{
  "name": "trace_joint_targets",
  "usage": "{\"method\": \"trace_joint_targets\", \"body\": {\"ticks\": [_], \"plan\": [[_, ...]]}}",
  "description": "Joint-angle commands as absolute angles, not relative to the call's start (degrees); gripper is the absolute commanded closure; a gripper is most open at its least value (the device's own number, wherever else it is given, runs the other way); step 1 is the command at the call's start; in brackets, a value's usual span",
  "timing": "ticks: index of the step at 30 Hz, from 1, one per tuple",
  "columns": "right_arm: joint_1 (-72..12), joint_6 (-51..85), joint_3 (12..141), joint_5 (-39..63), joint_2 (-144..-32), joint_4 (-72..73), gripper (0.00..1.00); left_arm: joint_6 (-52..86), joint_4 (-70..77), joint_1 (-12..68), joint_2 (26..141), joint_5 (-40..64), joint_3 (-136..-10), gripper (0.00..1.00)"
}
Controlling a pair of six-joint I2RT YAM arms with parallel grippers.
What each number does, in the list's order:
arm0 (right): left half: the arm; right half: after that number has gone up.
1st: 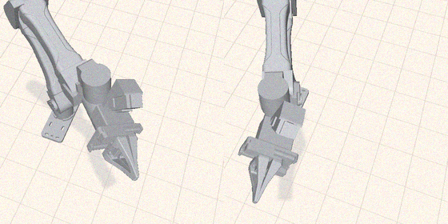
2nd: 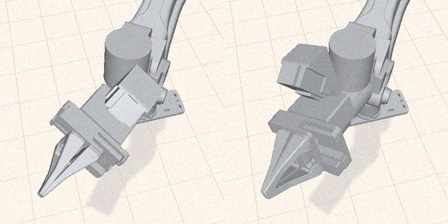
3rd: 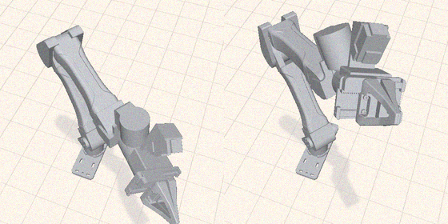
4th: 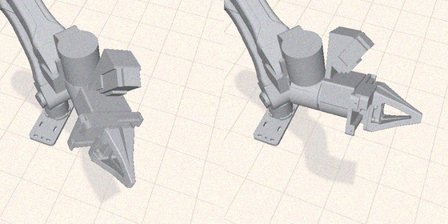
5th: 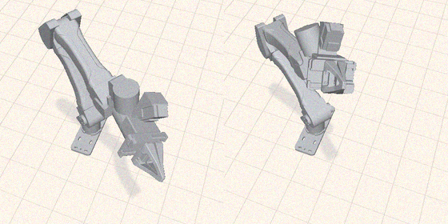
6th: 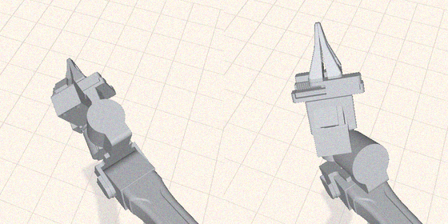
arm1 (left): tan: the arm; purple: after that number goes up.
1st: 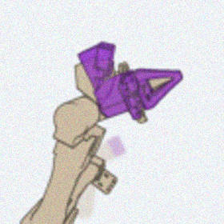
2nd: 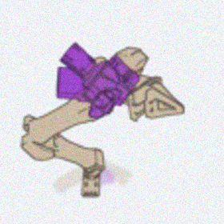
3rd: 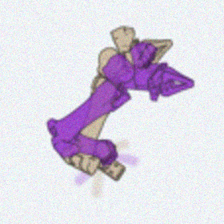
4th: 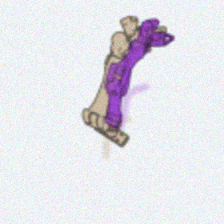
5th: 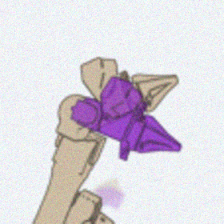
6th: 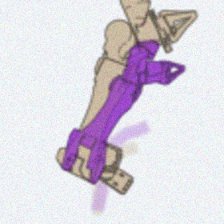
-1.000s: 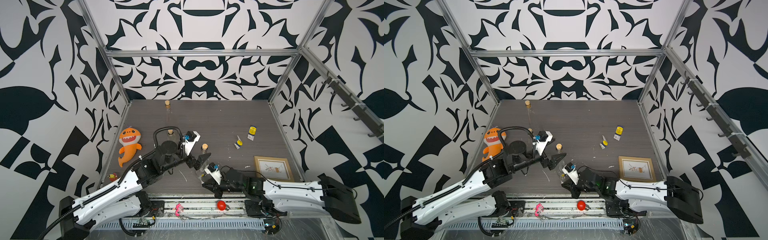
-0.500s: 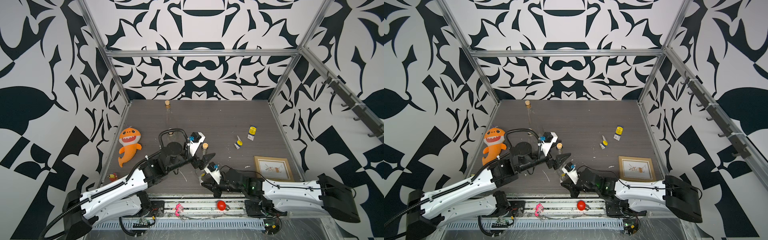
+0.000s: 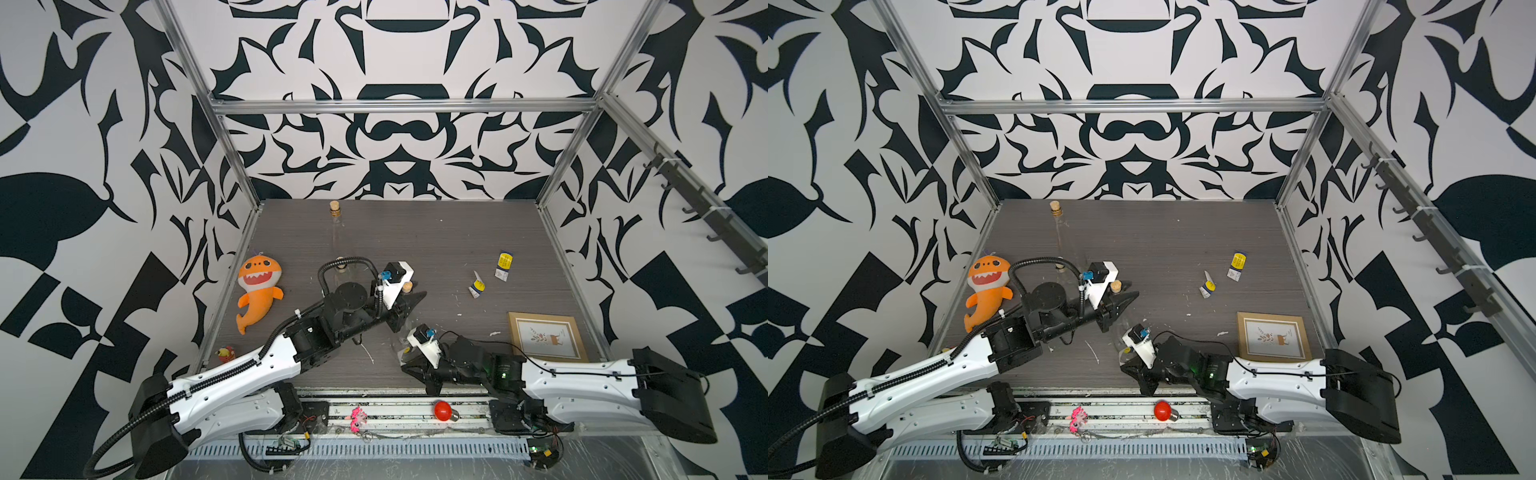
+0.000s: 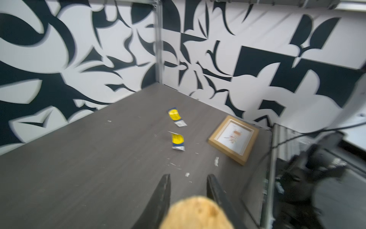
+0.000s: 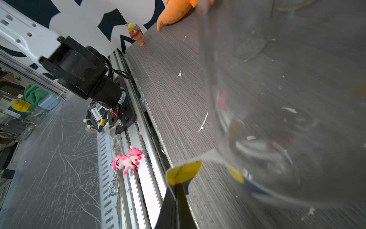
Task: Remove the label from the bottle
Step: Tear open the label from the bottle.
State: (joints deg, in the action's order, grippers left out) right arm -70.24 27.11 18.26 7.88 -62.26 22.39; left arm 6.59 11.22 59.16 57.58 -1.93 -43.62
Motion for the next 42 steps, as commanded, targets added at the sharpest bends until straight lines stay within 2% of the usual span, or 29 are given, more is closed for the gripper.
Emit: {"method": "trace_joint_targets", "body": {"ticks": [1, 5, 12, 23, 33, 42], "plan": [[-70.24, 27.51, 18.90, 7.60, -62.73, 23.96, 1.00, 7.20, 12.22, 59.77, 58.18, 1.27, -43.20, 0.81], [-70.24, 27.51, 18.72, 7.68, -62.28, 23.25, 1.00, 4.79, 9.97, 59.74, 58.16, 3.64, -44.28, 1.00], [-70.31, 27.11, 18.80, 6.92, -56.90, 17.76, 1.00, -3.51, 0.40, 59.77, 58.04, 6.65, -48.06, 1.00], [-70.18, 27.88, 17.05, 2.97, -48.81, 9.20, 1.00, -11.67, -4.90, 59.50, 54.14, 14.74, -48.63, 1.00], [-70.15, 27.09, 18.41, 5.09, -48.97, 5.90, 1.00, -14.28, -5.95, 58.41, 53.58, 8.51, -48.43, 1.00], [-69.66, 25.75, 19.94, 5.50, -48.44, 1.95, 1.00, -14.94, -9.43, 56.95, 53.61, 9.90, -49.95, 1.00]]}}
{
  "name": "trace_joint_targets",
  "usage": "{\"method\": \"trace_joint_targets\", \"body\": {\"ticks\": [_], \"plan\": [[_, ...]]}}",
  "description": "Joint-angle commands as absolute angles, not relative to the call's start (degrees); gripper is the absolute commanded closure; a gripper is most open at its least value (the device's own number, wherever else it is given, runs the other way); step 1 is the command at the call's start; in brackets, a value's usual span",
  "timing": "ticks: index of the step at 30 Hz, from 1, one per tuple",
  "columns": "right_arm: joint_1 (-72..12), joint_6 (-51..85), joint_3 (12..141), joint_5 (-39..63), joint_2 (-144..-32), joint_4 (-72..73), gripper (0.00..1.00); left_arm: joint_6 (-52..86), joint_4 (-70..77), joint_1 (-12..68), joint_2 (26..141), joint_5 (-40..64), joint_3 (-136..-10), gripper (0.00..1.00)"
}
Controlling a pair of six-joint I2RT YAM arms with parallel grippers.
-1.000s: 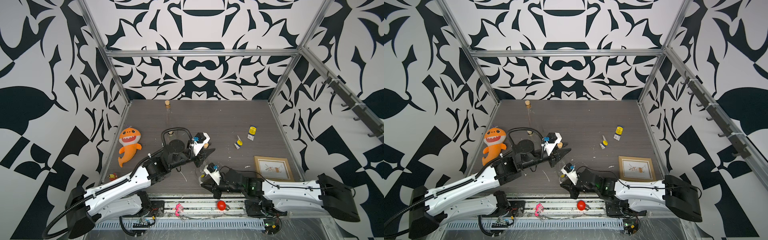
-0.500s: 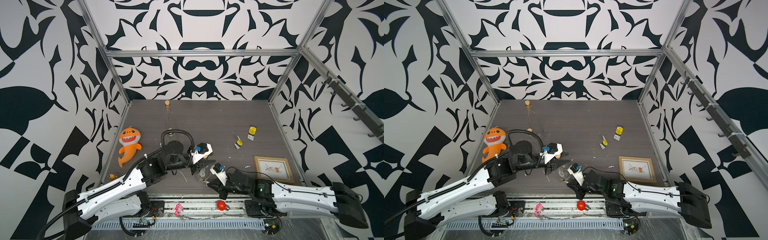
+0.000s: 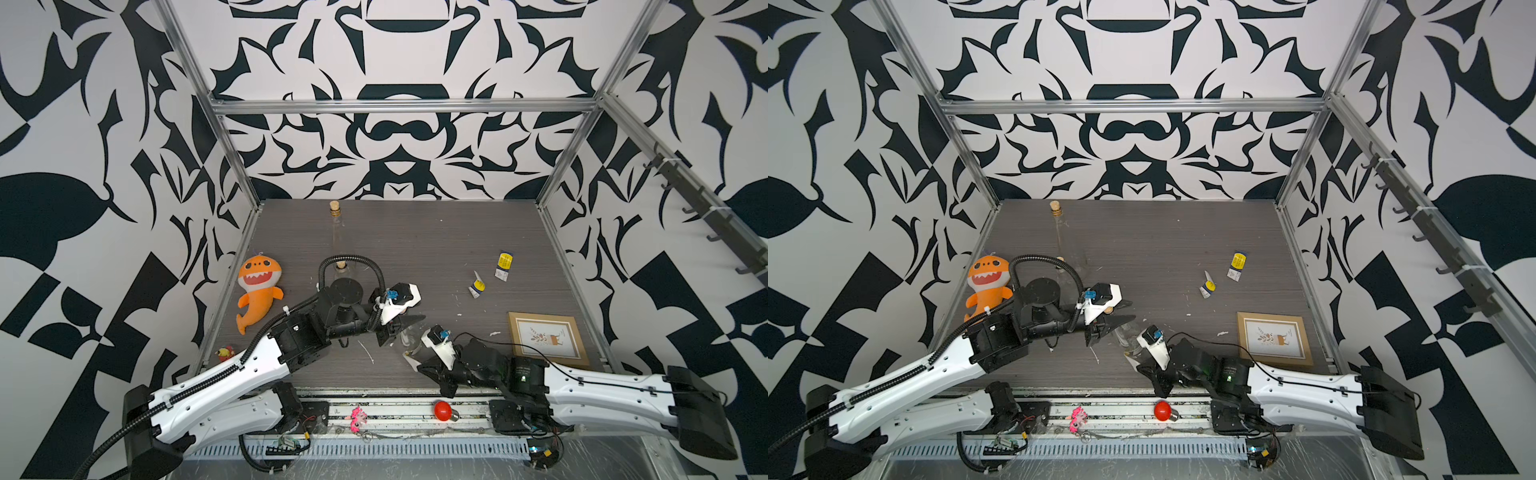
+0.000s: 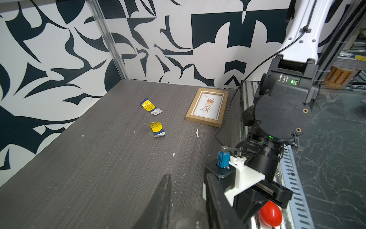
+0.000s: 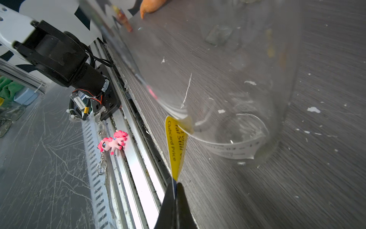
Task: Remove the label from the bottle
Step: Tear open the label from the bottle.
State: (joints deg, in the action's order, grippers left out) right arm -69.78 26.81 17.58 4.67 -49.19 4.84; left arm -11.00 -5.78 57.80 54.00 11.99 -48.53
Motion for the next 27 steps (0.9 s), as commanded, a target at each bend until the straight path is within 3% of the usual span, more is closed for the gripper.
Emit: {"method": "trace_joint_targets", "body": {"ticks": [1, 27], "plan": [[-69.38, 25.64, 19.95, 5.32, -48.11, 1.47, 1.00, -15.02, -9.47, 56.95, 53.57, 10.03, -49.92, 1.00], [-58.06, 26.07, 19.98, 9.85, -42.66, -7.10, 1.00, -17.57, -22.73, 54.84, 57.25, 8.48, -57.97, 1.00]]}}
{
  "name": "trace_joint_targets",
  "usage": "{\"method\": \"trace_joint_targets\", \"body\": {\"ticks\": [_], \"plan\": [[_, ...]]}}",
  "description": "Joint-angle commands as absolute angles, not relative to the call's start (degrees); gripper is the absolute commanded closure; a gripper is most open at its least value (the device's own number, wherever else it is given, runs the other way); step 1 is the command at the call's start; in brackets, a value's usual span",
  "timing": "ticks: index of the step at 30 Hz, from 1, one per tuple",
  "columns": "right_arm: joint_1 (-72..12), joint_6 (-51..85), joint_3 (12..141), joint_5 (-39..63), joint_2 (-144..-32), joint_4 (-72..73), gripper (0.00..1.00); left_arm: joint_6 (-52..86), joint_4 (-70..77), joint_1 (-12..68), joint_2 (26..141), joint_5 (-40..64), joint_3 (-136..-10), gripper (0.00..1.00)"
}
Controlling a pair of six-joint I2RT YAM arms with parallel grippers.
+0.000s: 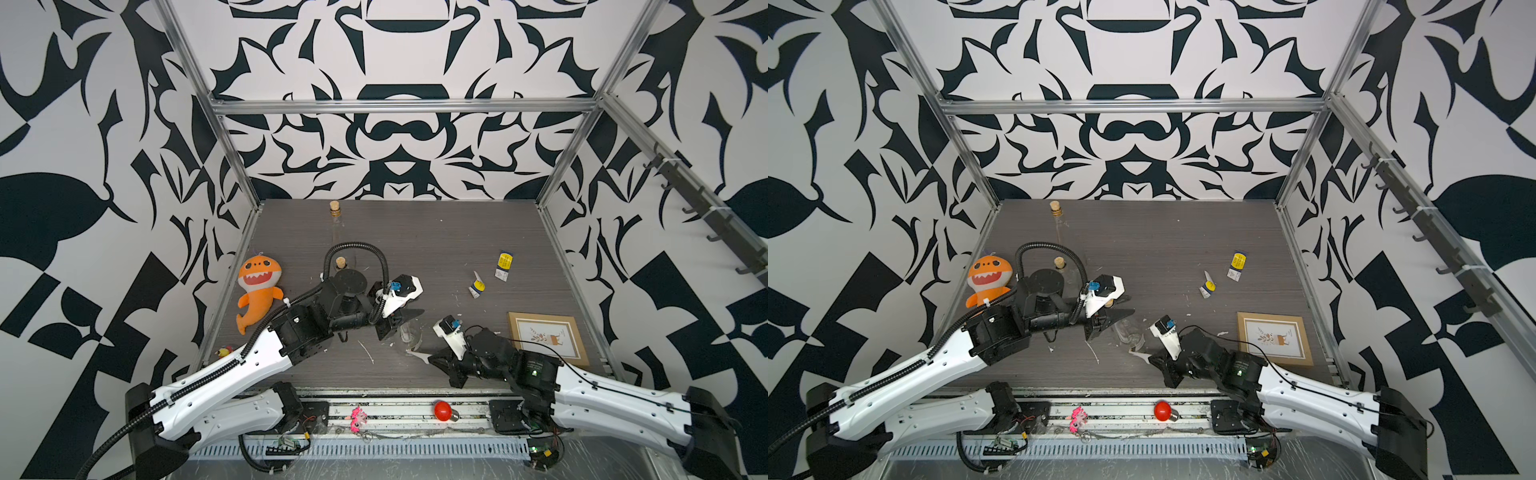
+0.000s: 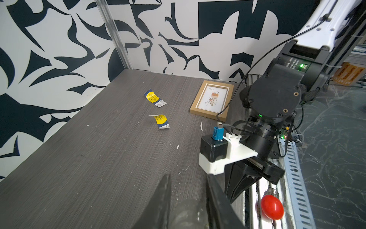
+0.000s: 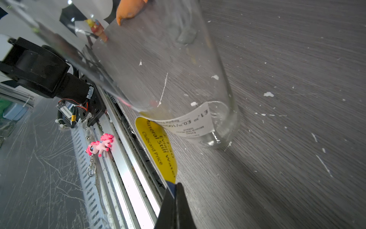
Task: Remove the label from the bottle
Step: Tear open the label from the bottle.
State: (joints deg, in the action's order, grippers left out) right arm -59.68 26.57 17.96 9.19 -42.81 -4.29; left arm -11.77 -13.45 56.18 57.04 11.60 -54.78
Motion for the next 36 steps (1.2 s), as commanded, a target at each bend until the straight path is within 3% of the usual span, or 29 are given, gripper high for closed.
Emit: {"method": "trace_joint_targets", "body": {"ticks": [1, 19, 36], "plan": [[-57.40, 25.90, 20.24, 10.38, -43.09, -7.20, 1.00, -17.66, -23.73, 54.84, 57.37, 8.36, -58.64, 1.00], [-49.07, 20.85, 24.01, 20.40, -48.64, -9.28, 1.00, -19.29, -29.09, 54.84, 57.22, 3.37, -61.00, 1.00], [-46.17, 16.72, 27.29, 23.38, -52.01, -11.60, 1.00, -17.94, -30.99, 54.84, 53.56, 8.29, -61.20, 1.00]]}}
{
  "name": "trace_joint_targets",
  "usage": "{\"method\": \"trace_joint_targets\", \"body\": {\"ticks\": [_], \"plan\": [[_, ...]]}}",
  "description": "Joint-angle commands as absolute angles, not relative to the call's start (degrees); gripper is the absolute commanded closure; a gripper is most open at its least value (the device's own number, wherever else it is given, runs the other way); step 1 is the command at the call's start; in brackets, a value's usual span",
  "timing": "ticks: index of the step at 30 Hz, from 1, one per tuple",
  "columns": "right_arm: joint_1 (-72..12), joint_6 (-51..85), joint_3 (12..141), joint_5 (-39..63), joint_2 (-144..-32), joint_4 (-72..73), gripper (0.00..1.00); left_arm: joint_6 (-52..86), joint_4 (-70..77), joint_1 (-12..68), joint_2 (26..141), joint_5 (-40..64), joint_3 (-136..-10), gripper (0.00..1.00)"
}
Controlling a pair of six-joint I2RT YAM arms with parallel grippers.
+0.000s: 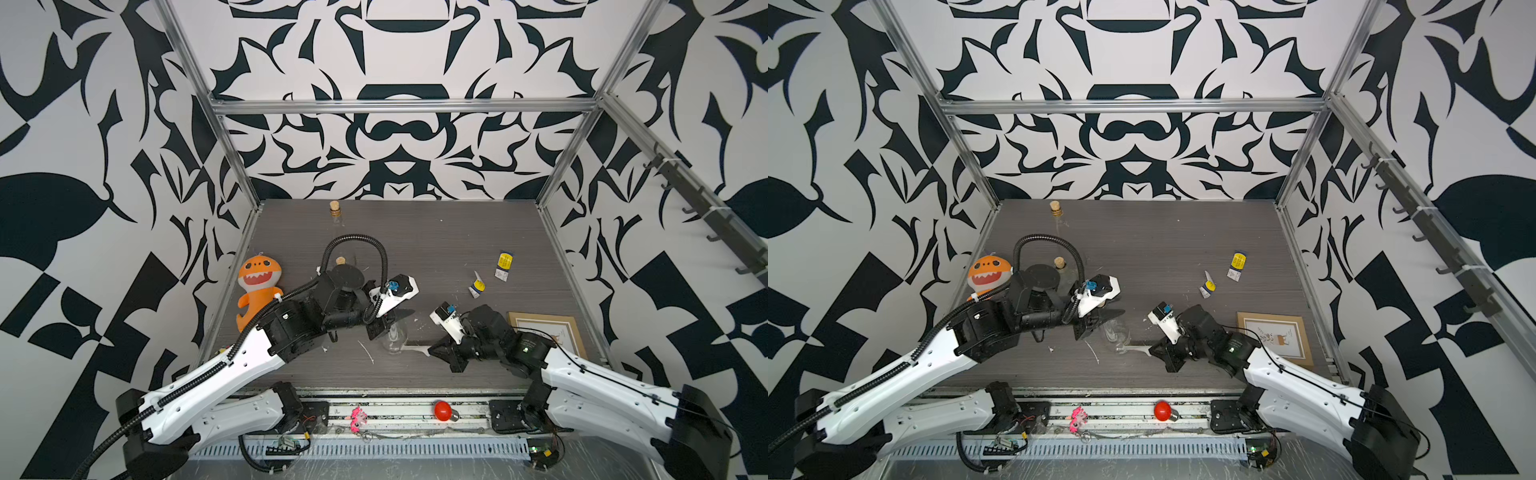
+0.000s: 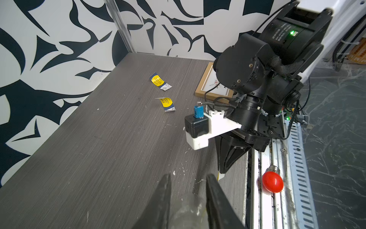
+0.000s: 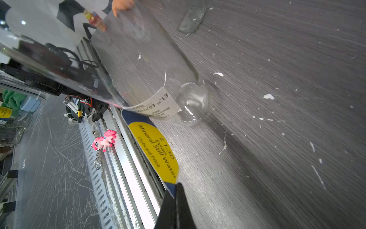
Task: Remove the label from the bottle
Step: Tear open the label from the bottle.
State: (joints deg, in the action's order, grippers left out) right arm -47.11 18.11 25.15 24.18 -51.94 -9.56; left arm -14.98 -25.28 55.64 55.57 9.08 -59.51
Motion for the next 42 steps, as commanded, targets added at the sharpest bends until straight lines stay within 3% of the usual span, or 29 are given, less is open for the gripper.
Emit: {"method": "trace_joint_targets", "body": {"ticks": [1, 42], "plan": [[-46.13, 16.56, 27.48, 23.30, -52.24, -11.69, 1.00, -17.93, -31.25, 54.84, 53.44, 9.00, -61.23, 1.00], [-44.98, 11.22, 34.05, 25.66, -59.41, -14.49, 1.00, -17.47, -41.66, 54.84, 46.27, 13.29, -63.24, 1.00]]}}
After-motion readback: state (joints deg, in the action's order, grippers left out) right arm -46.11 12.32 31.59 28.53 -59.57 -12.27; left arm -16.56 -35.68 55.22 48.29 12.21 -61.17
